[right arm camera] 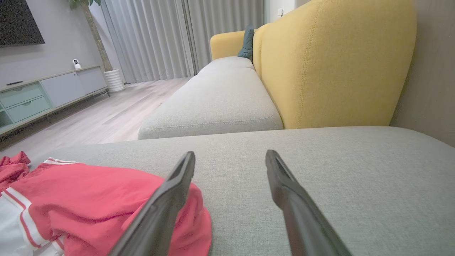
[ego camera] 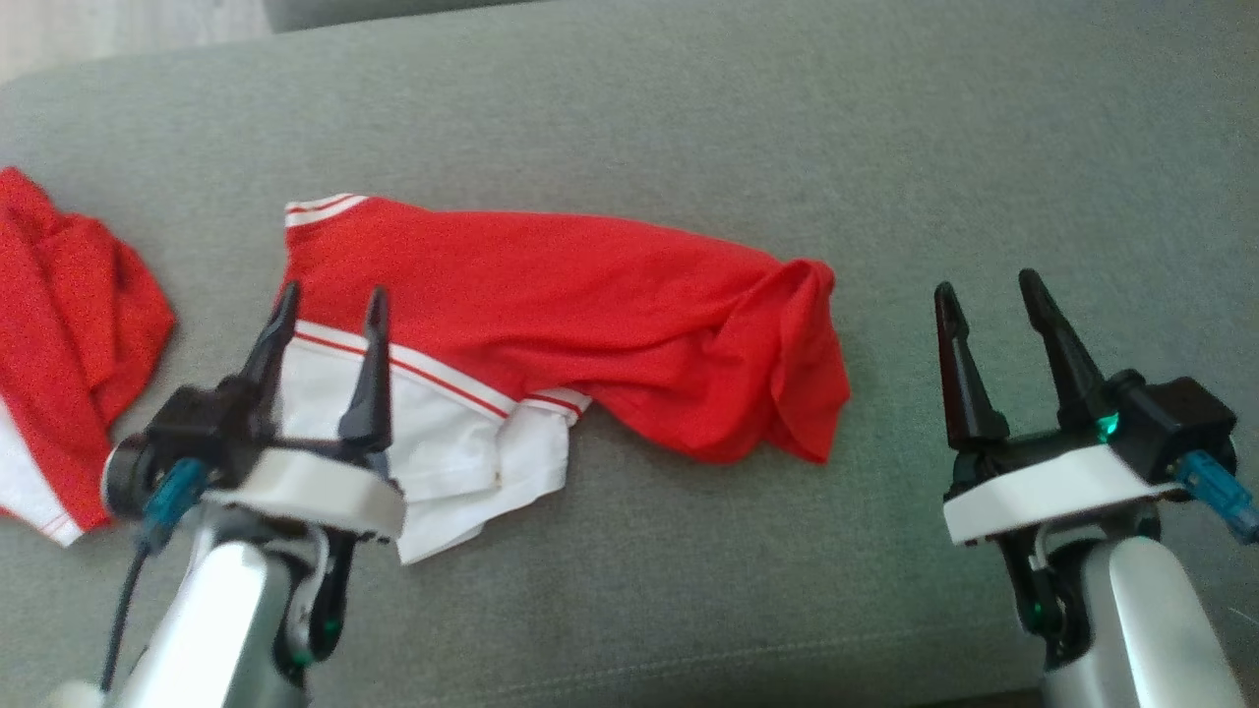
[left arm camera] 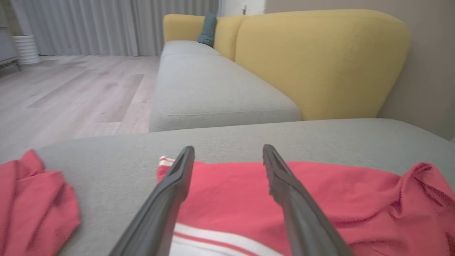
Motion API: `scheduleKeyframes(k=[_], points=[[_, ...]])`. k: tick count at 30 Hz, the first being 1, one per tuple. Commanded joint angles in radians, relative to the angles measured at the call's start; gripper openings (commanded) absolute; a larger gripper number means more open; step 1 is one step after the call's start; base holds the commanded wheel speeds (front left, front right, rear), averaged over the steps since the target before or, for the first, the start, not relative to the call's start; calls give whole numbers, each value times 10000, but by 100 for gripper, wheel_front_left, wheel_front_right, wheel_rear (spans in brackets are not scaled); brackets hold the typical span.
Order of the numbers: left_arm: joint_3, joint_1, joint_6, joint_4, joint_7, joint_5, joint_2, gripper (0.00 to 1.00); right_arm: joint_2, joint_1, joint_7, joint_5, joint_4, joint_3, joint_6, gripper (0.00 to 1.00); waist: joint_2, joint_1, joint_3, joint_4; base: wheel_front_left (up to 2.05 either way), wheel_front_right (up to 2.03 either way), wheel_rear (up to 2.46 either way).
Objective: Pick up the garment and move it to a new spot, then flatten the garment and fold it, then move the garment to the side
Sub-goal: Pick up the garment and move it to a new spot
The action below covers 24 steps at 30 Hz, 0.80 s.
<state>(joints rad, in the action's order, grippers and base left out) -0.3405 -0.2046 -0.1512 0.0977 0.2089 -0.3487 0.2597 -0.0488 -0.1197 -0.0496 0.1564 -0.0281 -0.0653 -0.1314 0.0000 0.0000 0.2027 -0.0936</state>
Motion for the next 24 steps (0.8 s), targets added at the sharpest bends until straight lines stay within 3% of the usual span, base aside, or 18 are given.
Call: scheduleKeyframes(k=[1,7,24], points=[[540,-130,-128,-427,157,-101,310,100,-107,25,87,-82,395,-211,7,100,0,0,-263,258,0,0,0],[1103,706,-319,-764,329,-365,570,100,-226,326,310,-76,476,-174,7,100,0,0,-667,489,0,0,0],[1175,2006,-232,-737,509,-157,625,100,-425,1333,801,-45,782,-44,7,100,0,0,-1717,569,0,0,0]])
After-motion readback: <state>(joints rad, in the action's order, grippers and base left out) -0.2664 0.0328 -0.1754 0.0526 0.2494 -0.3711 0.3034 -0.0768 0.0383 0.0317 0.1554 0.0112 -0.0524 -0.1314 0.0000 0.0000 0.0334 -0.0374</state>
